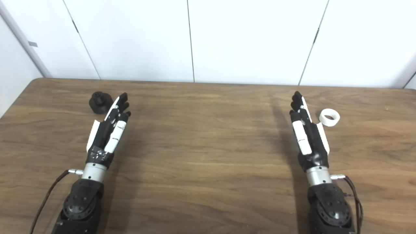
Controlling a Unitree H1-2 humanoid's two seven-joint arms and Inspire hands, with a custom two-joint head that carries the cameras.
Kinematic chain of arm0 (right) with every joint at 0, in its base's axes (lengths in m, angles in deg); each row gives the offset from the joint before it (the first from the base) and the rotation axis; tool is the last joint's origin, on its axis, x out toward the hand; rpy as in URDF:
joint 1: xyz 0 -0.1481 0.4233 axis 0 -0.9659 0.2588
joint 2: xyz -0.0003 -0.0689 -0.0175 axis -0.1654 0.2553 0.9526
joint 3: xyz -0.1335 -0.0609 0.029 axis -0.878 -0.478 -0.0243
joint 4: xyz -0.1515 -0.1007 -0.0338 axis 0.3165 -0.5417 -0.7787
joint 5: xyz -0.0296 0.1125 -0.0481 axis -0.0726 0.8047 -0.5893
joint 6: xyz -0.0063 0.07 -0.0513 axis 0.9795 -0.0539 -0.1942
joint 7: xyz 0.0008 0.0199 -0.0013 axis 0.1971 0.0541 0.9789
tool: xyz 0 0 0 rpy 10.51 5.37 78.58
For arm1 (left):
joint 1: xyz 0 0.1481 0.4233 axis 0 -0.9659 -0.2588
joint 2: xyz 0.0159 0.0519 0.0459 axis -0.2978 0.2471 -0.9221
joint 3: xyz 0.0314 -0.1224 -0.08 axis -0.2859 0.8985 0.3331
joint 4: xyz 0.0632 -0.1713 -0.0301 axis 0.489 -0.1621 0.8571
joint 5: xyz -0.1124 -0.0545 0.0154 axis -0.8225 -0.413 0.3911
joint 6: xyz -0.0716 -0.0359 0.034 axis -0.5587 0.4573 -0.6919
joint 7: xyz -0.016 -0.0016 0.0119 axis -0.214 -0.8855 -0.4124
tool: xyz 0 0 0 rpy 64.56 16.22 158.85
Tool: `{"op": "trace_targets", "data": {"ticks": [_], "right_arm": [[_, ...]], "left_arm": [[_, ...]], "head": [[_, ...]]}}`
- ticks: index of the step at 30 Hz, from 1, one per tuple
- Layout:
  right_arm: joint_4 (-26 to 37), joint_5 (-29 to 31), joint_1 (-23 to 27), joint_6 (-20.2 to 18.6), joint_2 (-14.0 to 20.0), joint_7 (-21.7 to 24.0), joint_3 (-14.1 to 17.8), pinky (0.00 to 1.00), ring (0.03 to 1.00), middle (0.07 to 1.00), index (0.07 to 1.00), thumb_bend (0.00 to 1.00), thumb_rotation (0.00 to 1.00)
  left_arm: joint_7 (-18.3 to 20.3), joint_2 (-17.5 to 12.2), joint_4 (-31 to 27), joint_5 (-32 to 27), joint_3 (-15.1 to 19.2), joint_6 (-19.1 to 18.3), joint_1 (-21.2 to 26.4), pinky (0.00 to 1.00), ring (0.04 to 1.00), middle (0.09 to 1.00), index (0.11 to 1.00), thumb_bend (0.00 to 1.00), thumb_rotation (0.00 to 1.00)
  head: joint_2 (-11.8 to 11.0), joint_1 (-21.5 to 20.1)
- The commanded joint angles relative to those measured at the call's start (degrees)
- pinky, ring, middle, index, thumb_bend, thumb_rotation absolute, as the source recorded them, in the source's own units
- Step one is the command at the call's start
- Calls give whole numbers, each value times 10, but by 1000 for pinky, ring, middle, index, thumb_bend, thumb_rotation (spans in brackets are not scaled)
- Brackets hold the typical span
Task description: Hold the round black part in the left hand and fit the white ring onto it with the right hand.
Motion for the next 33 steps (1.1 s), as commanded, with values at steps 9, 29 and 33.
{"op": "trace_targets", "data": {"ticks": [9,29,33], "right_arm": [[-52,-7,-23,30,6,-4,-1,1000,1000,1000,1000,397,900],[-55,-11,-32,37,3,-3,-6,1000,1000,1000,1000,358,903],[-66,-11,-29,46,6,-1,-6,1000,1000,1000,1000,359,891]], "left_arm": [[-17,6,42,23,-10,18,-25,884,954,968,964,601,838],[-312,-69,51,275,-129,100,-7,572,624,646,680,845,196],[-397,-88,55,339,-157,100,10,602,660,675,678,850,200]], "head": [[-7,-2],[-37,20],[-49,38]]}}
